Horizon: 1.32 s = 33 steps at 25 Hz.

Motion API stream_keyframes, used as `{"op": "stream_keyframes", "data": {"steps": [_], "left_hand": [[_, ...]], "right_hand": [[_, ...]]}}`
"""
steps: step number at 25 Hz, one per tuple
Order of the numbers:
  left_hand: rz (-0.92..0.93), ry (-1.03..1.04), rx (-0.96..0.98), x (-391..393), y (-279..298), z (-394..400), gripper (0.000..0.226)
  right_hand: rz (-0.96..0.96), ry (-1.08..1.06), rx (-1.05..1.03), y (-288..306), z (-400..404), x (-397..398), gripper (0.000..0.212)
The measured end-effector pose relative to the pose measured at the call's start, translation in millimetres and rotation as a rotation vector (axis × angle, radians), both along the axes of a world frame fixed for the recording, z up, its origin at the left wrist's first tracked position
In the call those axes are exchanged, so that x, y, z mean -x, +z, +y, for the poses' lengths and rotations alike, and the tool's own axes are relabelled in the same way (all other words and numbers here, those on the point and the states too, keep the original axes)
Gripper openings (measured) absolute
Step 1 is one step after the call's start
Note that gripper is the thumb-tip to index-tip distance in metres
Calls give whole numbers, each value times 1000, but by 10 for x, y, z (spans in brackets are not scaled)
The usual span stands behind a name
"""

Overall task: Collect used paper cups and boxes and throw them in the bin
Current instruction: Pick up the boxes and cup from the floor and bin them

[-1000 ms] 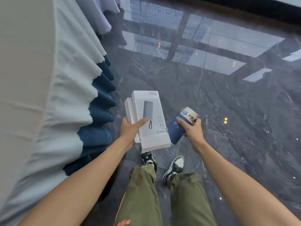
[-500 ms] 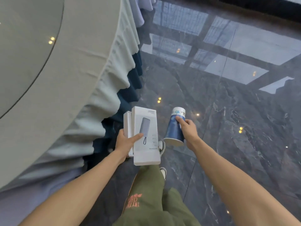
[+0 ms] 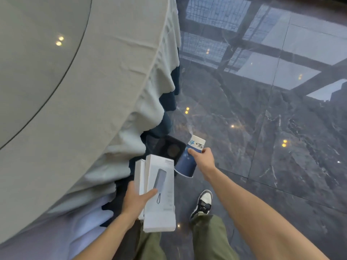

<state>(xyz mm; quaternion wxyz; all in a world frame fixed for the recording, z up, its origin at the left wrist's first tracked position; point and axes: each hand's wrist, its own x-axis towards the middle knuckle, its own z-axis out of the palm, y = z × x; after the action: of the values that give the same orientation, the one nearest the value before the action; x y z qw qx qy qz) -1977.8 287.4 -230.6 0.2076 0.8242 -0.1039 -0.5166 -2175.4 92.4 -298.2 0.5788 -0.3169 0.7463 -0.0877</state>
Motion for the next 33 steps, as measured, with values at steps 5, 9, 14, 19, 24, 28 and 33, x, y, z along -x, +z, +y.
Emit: {"op": "stream_keyframes", "data": {"steps": [5, 9, 14, 19, 24, 28, 33], "left_hand": [[80, 16, -7, -580, -251, 204, 59], [108, 21, 9, -878, -387, 101, 59], [107, 7, 27, -984, -482, -63, 65], [119, 46, 17, -865, -544, -229, 64], [132, 64, -4, -741, -633, -264, 56], [98, 82, -52, -769, -717, -137, 39], [53, 104, -89, -868, -758, 47, 44]], "right_hand": [[85, 23, -34, -521, 159, -677, 56], [157, 97, -127, -833, 290, -975, 72], [104, 166, -189, -720, 637, -974, 55], [-373, 173, -542, -211, 1129, -813, 59], [-666, -50, -623, 21, 1392, -661, 34], [-526, -283, -459, -62, 1376, -553, 23], [-71, -116, -276, -449, 1196, -529, 30]]}}
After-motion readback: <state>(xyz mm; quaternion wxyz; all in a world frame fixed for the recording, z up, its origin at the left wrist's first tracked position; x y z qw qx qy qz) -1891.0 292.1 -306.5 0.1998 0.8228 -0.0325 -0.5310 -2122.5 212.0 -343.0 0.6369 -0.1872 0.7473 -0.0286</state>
